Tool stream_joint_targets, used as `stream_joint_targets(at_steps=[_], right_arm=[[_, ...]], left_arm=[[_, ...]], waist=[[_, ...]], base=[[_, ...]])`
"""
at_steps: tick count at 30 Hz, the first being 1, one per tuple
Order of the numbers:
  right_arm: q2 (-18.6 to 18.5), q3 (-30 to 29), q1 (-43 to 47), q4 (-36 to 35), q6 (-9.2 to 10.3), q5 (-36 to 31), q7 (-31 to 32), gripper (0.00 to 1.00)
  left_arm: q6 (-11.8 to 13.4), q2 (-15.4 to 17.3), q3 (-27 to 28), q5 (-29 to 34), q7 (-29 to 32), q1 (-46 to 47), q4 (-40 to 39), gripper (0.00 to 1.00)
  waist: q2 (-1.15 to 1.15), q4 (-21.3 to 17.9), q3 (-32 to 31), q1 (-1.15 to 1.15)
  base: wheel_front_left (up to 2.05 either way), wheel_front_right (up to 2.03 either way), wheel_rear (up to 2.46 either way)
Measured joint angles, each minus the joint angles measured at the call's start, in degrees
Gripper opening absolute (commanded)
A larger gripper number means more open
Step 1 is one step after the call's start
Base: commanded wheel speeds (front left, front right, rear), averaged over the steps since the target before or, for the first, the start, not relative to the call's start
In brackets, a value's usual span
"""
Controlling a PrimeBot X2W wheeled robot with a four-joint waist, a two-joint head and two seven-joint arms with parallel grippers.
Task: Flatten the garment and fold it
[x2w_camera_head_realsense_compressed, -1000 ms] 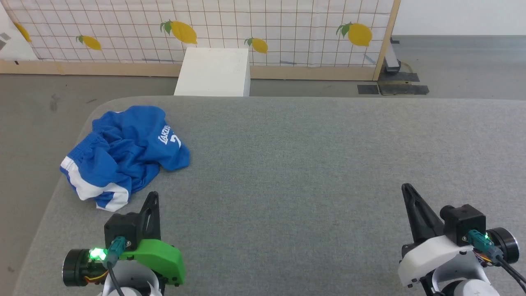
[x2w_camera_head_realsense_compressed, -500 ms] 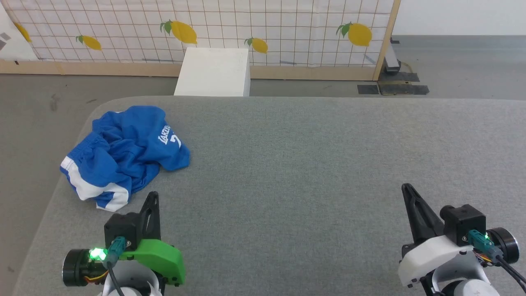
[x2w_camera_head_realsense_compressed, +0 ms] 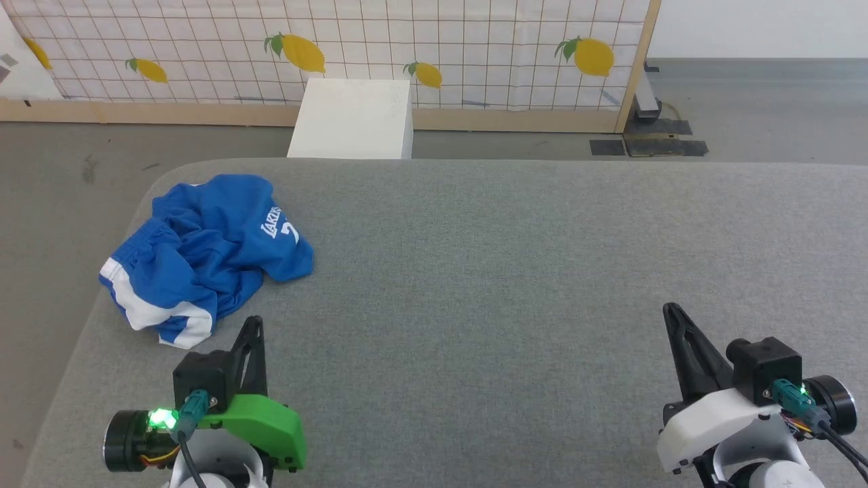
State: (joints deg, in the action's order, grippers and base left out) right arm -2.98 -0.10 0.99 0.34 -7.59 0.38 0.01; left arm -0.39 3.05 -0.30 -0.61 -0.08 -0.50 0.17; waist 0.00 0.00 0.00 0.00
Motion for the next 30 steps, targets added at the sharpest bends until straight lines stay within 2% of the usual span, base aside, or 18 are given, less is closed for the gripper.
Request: stream_joint_targets(at_steps=[19, 30], right_arm=[[-0.01, 0.13, 0.01, 1.75, 0.00, 2.82, -1.57, 1.00], [0.00, 0.55, 0.01, 2.50, 0.00, 3.94, -2.93, 1.00]], left_arm=[[0.70, 0.00, -0.89, -1.41, -1.55, -0.01, 0.77, 1.00], [1.56, 0.00, -0.99, -2.07, -3.00, -0.04, 0.94, 1.00]], waist=[[0.00, 0.03, 0.21, 0.00], [0.00, 1.87, 0.06, 0.00]], base=[[0.00, 0.00, 0.00], [0.00, 0.00, 0.00]])
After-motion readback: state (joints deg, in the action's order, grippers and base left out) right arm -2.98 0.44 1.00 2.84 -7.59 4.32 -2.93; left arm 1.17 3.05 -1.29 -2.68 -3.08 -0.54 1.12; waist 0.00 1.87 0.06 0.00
